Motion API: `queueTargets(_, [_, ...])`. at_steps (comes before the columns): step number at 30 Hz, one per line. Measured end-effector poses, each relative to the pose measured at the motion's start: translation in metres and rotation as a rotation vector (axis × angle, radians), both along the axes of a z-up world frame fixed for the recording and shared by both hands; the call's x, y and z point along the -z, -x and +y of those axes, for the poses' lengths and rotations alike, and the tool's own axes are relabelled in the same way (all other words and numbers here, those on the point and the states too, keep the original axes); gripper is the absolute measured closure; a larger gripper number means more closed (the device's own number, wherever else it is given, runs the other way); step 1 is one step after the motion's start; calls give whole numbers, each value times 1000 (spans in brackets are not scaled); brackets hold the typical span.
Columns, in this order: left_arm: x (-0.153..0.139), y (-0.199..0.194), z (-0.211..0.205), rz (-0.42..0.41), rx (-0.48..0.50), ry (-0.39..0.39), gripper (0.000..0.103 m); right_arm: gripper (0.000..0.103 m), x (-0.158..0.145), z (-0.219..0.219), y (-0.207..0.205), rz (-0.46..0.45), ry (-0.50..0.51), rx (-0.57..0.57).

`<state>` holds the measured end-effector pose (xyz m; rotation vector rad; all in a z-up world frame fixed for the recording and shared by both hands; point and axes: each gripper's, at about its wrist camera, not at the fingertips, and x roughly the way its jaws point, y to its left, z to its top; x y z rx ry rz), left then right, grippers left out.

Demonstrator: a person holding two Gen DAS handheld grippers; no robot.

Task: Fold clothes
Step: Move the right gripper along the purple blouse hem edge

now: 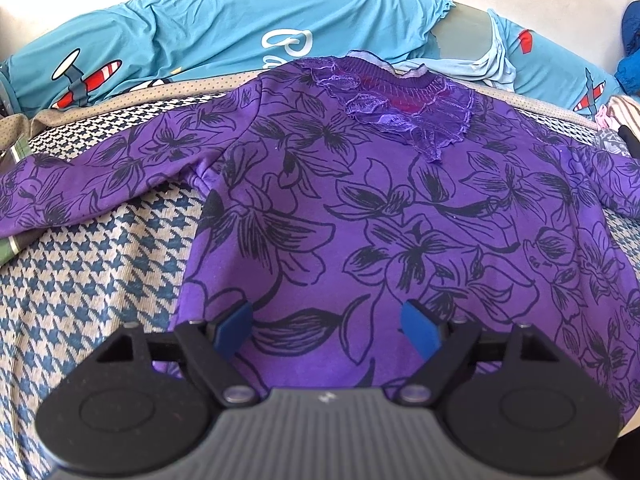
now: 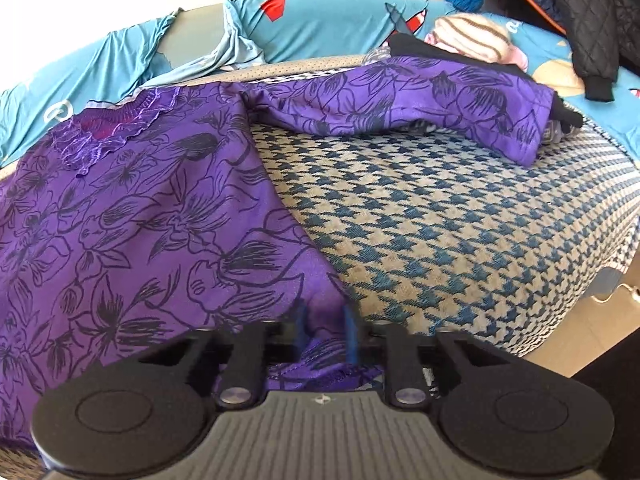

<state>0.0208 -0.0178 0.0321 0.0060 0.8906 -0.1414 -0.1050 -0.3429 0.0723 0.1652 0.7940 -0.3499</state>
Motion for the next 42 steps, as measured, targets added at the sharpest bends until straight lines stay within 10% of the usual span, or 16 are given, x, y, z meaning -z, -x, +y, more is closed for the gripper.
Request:
queueTargets(15, [14,4,7,59,-39,-124,16,102,4,0,3,70,120,94])
queueTargets(22, [6,8,3,25,-27,-92,5,85,-11,-14,9,15,13,148])
queueTargets(42, [-5,-27,-9,-24,-28,-92,0,68,-26,-17,-87,-51,-127,-152])
